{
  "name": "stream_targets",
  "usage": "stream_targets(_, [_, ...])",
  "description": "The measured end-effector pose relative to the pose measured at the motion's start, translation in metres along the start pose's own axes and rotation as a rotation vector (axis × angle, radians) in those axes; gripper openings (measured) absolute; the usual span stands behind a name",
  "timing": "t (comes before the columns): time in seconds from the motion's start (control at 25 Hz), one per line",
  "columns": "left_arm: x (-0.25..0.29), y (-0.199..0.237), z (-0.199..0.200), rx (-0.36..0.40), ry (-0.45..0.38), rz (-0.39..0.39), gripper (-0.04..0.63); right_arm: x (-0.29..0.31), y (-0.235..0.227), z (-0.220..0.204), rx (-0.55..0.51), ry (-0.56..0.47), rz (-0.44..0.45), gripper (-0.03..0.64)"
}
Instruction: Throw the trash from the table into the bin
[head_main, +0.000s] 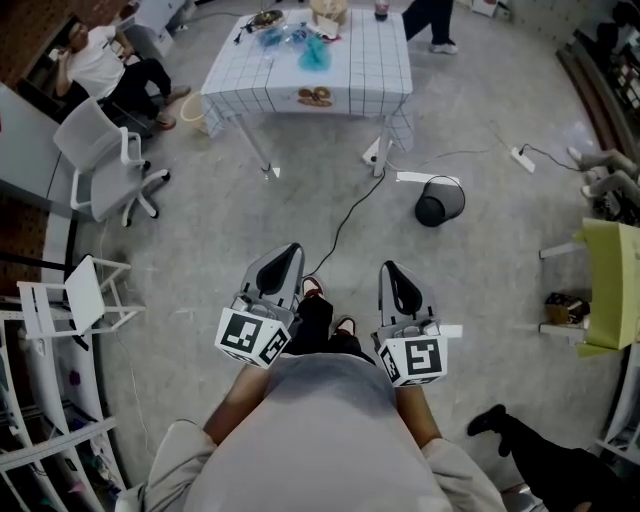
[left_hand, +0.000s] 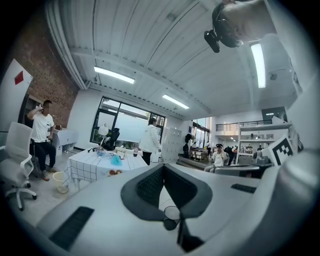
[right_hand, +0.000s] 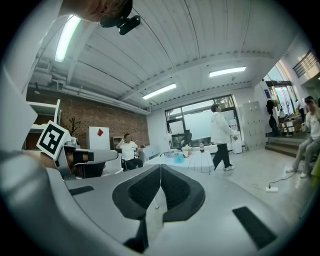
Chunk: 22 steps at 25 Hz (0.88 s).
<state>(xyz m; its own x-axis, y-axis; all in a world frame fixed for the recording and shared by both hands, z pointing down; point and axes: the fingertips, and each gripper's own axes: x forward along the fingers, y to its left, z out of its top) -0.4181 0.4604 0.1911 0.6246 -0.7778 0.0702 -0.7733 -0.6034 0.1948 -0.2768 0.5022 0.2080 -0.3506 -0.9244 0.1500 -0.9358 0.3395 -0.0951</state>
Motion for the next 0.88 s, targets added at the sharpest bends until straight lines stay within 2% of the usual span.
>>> stream_targets(0.32, [0.039,0.032,0.013,-0.005,-0.038,-0.019,0.006,0.051,0.003,0.014,-0.051,0.005,0.029,0.020])
stream_targets(0.6, [0.065,0.079,0.032,0.007,-0.079,-0.022,0.006,0.116,0.017,0.034,-0.093,-0.003,0.075,0.018])
stream_targets(0.88, [0.080,0.127,0.047,-0.013,-0.107,-0.031,0.006,0.173,0.043,0.042,-0.135,0.013,0.115,0.020])
